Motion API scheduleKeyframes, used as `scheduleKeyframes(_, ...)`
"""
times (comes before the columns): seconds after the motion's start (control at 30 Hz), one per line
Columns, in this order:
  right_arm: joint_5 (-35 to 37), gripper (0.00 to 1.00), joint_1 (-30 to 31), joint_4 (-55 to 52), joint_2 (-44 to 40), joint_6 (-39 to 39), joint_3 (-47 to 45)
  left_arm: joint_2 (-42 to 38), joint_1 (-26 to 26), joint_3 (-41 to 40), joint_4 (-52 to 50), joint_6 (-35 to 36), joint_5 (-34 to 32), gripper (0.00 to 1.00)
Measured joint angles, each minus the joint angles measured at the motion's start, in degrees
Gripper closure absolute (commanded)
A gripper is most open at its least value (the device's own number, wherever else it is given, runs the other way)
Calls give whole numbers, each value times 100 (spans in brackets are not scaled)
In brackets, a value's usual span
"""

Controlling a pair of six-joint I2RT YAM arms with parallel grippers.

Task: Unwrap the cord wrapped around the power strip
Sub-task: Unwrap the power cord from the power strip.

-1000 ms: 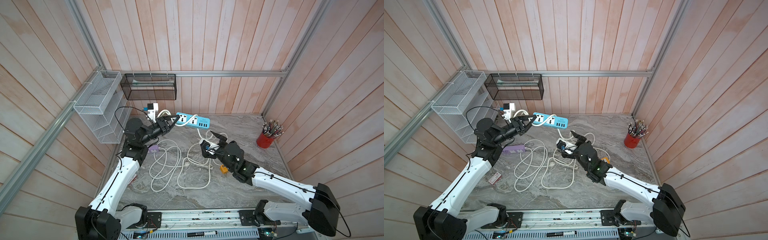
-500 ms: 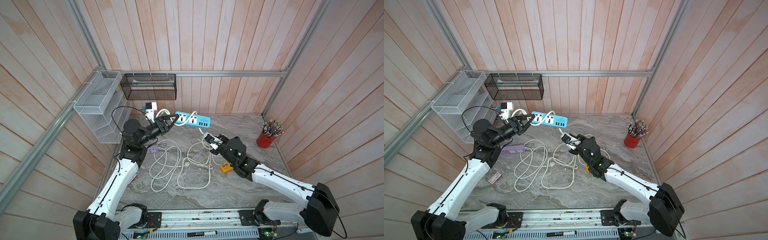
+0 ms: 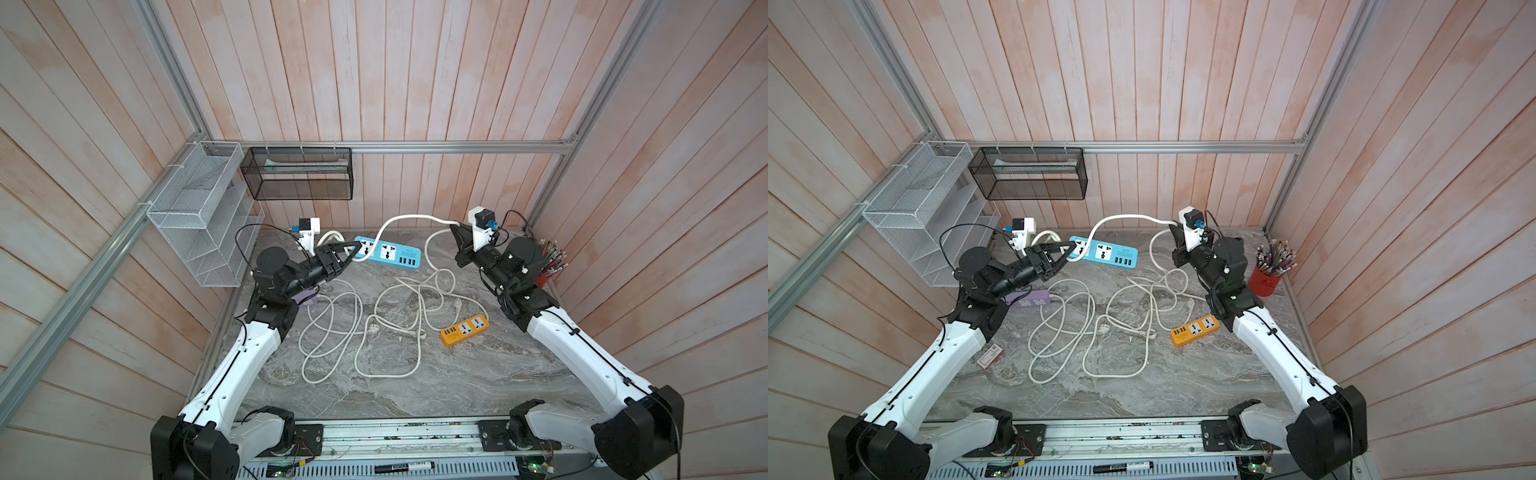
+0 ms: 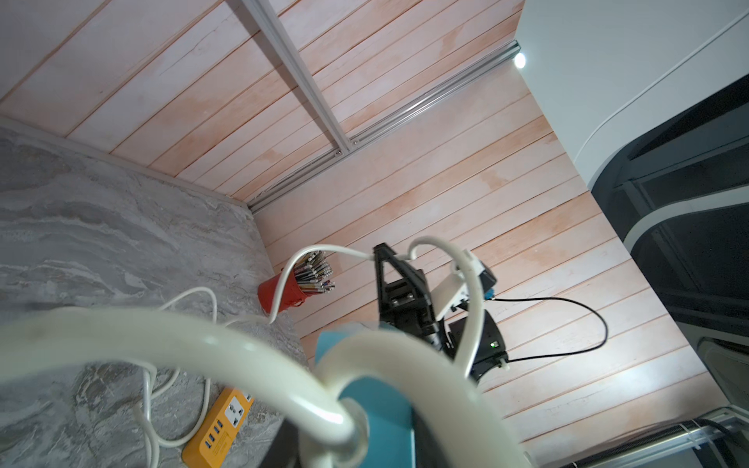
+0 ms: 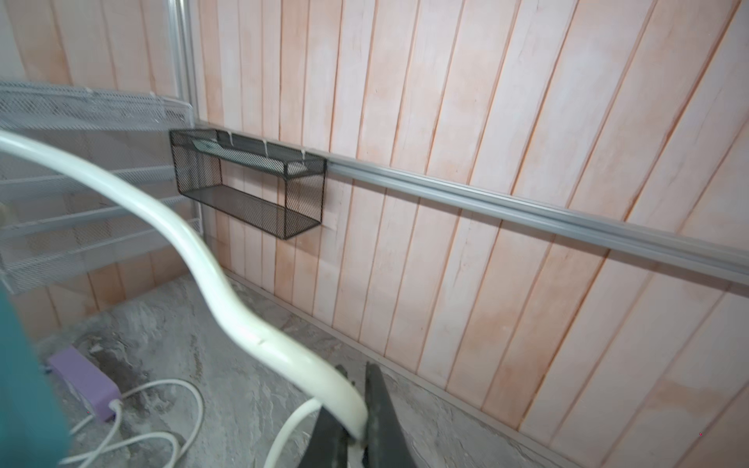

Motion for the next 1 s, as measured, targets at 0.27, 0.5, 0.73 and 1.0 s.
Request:
scheduleKeyframes(0.27,-2070,100,48,-778,-1152,678,170,404,63,-267,686,136,-483,100)
scheduleKeyframes(0.5,-2747,100,942,-1751,-1285,916,-442,1027,114,-96,1792,280,-1161,100)
scheduleKeyframes(0.73,-2673,55,1353,-2083,-35,1266,-994,1401,125,295,2911,103,-1342,100)
scheduleKeyframes(1.0,-2461,1,356,-1941,-927,1788,-981,1388,125,212,3604,-177,-1167,100)
